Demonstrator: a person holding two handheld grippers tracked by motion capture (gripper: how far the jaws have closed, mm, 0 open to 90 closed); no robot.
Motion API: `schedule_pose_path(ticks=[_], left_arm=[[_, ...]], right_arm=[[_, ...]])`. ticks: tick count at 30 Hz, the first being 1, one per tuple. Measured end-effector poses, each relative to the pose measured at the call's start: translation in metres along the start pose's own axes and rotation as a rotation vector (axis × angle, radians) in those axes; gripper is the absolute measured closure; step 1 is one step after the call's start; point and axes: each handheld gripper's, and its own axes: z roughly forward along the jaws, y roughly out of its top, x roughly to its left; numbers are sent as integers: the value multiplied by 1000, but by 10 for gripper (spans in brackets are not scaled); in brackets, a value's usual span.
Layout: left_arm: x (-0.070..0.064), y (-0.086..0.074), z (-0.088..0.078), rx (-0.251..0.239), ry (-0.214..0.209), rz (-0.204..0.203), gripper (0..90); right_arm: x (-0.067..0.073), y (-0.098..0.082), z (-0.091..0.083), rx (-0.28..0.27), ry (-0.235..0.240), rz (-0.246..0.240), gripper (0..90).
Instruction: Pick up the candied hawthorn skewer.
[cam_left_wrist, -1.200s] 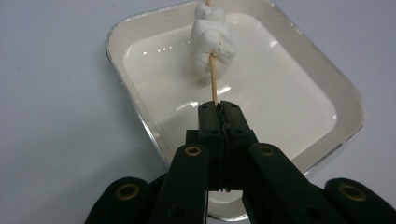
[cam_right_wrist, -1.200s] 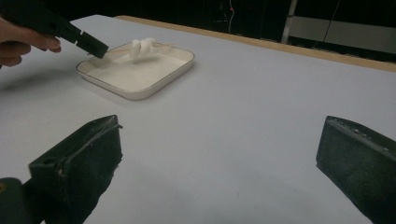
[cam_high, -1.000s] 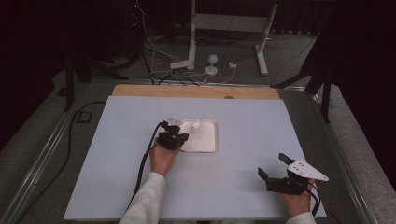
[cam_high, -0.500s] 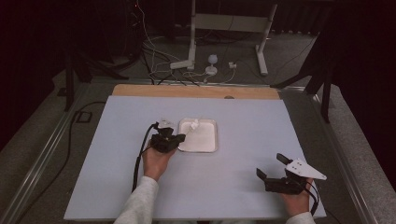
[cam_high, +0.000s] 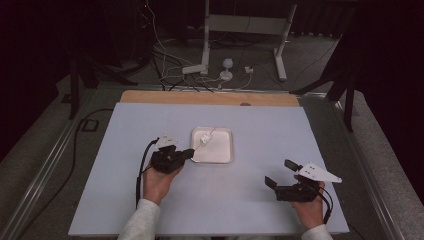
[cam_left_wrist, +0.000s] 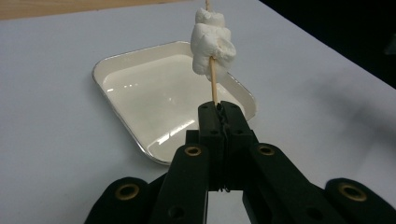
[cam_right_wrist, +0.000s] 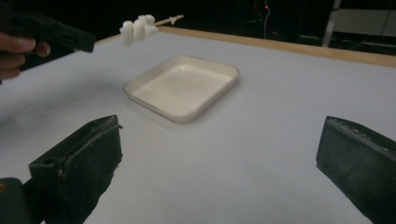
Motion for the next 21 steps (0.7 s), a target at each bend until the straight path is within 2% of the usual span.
schedule_pose_path(ticks=[4, 5, 6, 9, 10, 14, 17, 18, 19, 21], left_arm=[[-6, 0, -7, -18, -15, 18, 900], [-6, 0, -7, -18, -15, 18, 900], [-8, -1, -10, -27, -29, 28, 900], [-11, -2, -12, -34, -37, 38, 900], [-12, -4, -14, -45, -53, 43, 900], [-14, -6, -17, -47, -63, 47, 900], [-17, -7, -22, -61, -73, 56, 900], [-17, -7, -22, -61, -73, 56, 900], [-17, -6, -24, -68, -79, 56, 900], [-21, -6, -27, -82, -91, 75, 900]], right_arm=[[6, 15, 12, -14, 50, 17, 0], [6, 15, 12, -14, 50, 17, 0], [10, 22, 20, -14, 78, 18, 0], [16, 33, 33, 3, 115, 15, 6], [18, 36, 37, 14, 127, 13, 36], [25, 49, 54, 37, 167, 8, 103], [27, 57, 64, 53, 210, 44, 138], [27, 57, 64, 53, 210, 44, 138], [29, 61, 71, 55, 233, 57, 164], [31, 66, 76, 65, 245, 63, 209]])
